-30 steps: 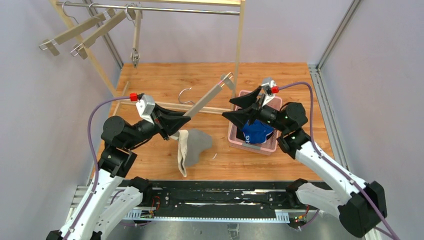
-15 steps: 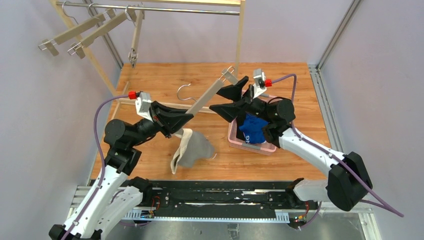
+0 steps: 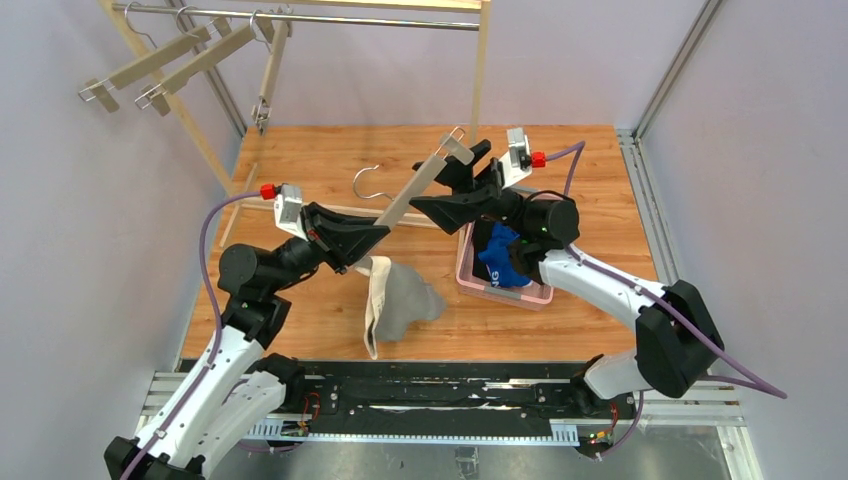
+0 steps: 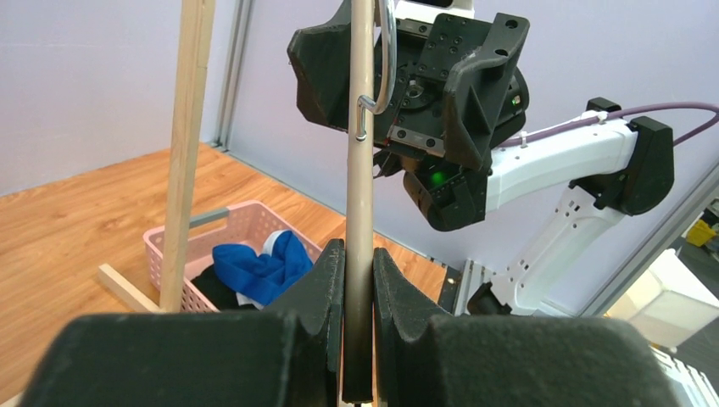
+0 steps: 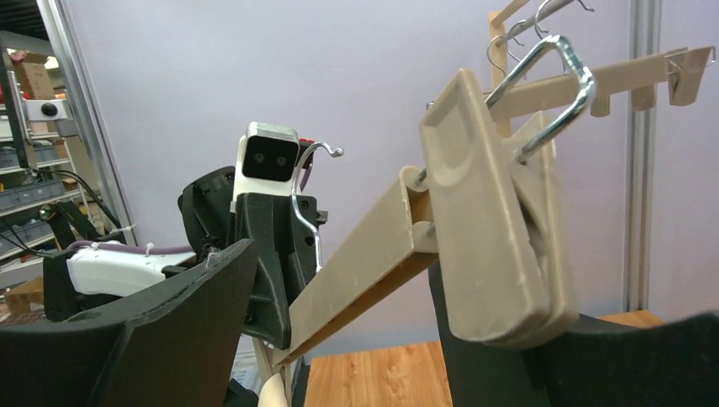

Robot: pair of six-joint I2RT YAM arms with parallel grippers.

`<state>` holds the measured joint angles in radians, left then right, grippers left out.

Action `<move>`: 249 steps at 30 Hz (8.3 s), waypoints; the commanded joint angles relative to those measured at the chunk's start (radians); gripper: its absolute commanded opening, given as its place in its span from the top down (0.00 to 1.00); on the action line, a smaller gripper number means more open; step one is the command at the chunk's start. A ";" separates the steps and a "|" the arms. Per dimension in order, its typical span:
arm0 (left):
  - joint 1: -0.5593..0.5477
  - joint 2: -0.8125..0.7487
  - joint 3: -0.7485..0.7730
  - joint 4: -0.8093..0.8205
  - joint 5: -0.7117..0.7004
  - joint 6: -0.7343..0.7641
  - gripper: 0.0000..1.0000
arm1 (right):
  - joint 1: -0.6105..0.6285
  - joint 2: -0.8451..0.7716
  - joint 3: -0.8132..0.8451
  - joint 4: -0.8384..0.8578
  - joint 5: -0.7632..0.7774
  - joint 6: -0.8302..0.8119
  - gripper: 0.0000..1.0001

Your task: Remove the underwear clipped to the hanger

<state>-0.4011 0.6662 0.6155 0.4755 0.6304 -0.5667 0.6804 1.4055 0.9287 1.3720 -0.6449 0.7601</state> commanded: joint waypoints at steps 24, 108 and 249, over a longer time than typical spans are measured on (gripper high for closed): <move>-0.010 0.024 -0.052 0.230 -0.047 -0.094 0.47 | 0.035 -0.021 0.087 -0.084 -0.043 -0.037 0.99; -0.010 -0.163 0.305 -0.768 -0.270 0.404 1.00 | 0.099 -0.234 0.019 -0.681 0.080 -0.362 0.32; 0.182 0.793 1.553 -1.317 -0.572 0.639 0.64 | -0.217 -0.164 0.003 -1.539 0.968 -0.772 0.31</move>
<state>-0.2245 1.5227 2.1876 -0.8604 0.0898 0.0422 0.4755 1.2629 0.8516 -0.1917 0.3656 -0.0006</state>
